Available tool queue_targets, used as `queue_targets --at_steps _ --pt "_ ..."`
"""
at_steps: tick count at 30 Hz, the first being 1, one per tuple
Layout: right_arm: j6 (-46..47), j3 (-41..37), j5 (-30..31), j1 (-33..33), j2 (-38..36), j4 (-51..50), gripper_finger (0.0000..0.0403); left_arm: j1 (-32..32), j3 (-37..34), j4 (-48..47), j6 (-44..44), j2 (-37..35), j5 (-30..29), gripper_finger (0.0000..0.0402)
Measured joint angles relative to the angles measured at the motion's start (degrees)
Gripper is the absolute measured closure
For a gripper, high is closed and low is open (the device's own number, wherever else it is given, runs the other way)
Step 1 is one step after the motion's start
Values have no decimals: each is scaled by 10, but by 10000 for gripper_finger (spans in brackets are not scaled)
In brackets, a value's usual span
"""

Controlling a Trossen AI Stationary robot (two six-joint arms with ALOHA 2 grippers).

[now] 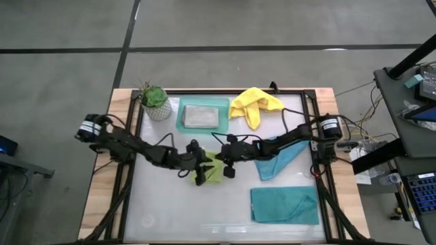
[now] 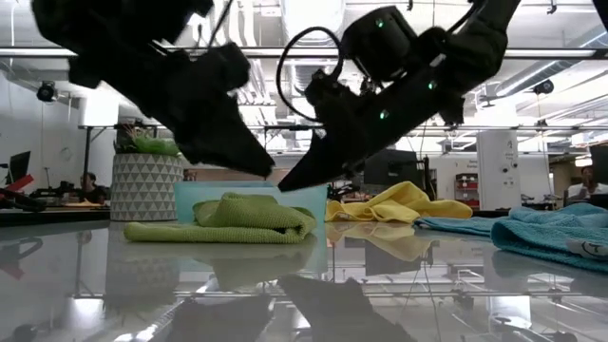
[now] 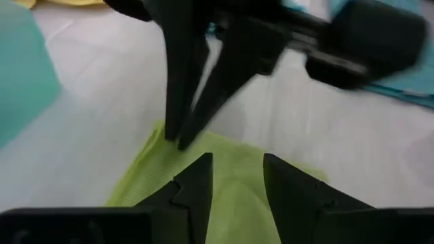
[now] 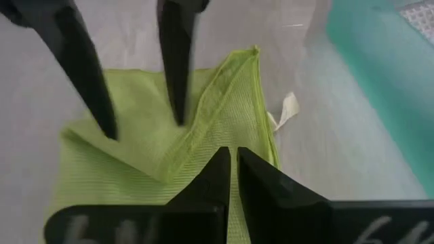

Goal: Fold microfiber towels
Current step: Fold the green microfiber towel

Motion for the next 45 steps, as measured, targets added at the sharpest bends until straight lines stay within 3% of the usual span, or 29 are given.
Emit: queue_targets --at_steps 8,11,19,26,35,41,45 --pt "9 8 32 0 30 -6 385 7 30 -8 0 57 2 286" --pt "5 7 32 0 30 -12 385 7 33 -55 -5 57 14 285" --pt "-5 7 42 0 29 -29 385 5 48 -287 -79 -10 85 285" --pt "-6 7 43 0 29 -31 385 -6 40 -364 -77 -82 182 285" --pt "-6 8 43 0 26 -23 385 -13 32 -371 -81 -121 182 285" --pt "-6 8 42 0 9 -27 385 -36 27 -338 -81 -92 182 286" --pt "-6 8 41 1 -4 -30 385 -53 27 -318 -79 -59 183 307"
